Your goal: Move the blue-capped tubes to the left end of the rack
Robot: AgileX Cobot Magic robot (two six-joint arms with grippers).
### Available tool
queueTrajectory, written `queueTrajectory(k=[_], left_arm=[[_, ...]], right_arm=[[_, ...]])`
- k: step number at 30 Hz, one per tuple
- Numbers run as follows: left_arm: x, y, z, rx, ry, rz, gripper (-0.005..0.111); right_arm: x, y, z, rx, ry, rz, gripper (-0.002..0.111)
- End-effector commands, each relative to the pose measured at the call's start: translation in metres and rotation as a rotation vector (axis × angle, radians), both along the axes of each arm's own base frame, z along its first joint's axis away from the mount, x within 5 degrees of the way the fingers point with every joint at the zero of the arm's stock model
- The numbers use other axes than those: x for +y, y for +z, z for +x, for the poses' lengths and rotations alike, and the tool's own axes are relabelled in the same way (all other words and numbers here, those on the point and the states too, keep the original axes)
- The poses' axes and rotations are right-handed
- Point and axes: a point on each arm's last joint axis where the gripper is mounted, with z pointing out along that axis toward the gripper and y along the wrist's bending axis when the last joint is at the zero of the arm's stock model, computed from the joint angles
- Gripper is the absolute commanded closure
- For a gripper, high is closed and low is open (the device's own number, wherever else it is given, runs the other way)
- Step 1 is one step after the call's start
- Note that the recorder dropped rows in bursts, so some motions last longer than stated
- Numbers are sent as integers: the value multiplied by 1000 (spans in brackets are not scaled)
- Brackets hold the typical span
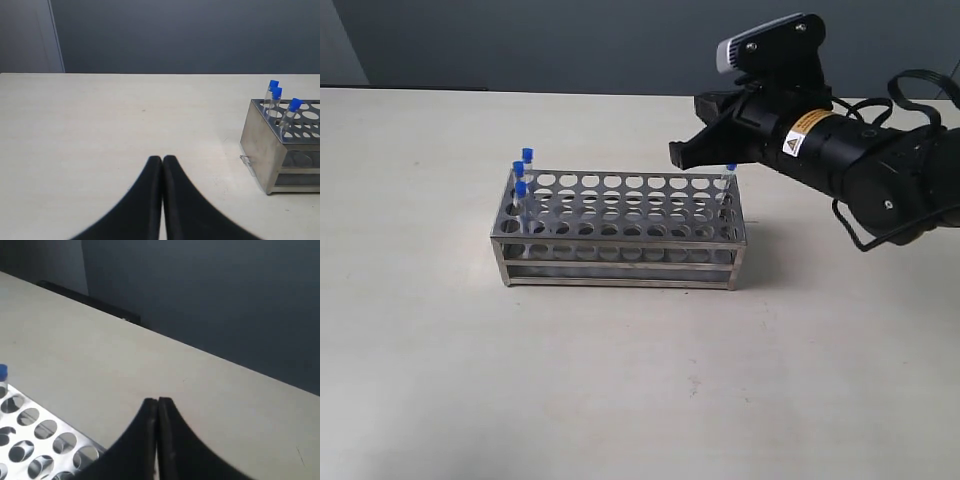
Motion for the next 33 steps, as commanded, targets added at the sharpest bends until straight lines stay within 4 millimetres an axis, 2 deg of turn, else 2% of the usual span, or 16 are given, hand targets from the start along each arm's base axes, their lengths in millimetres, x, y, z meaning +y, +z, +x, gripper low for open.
queueTrajectory(k=[1,6,10,12,15,17,29,33], left_arm=[[-1,2,0,-12,-9,2,106],[-1,2,0,-12,-9,2,106],[-1,2,0,-12,-9,2,106],[-1,2,0,-12,-9,2,106],[-1,2,0,-12,-9,2,106],[-1,2,0,-12,-9,2,106],[-1,2,0,-12,-9,2,106],[-1,2,0,-12,-9,2,106]], right_arm=[[-3,7,-2,-7,-4,-6,108],[-5,13,-4,-7,-12,-4,108],[-11,3,-8,119,-42,-93,104],[-14,-5,-12,186,-27,-181,94],[-15,-14,-15,227,-3,-255,68],[-14,-16,-14,216,13,-277,60],[-23,-57,-16,74,24,-226,60],[-23,-67,-11,64,12,-211,69]])
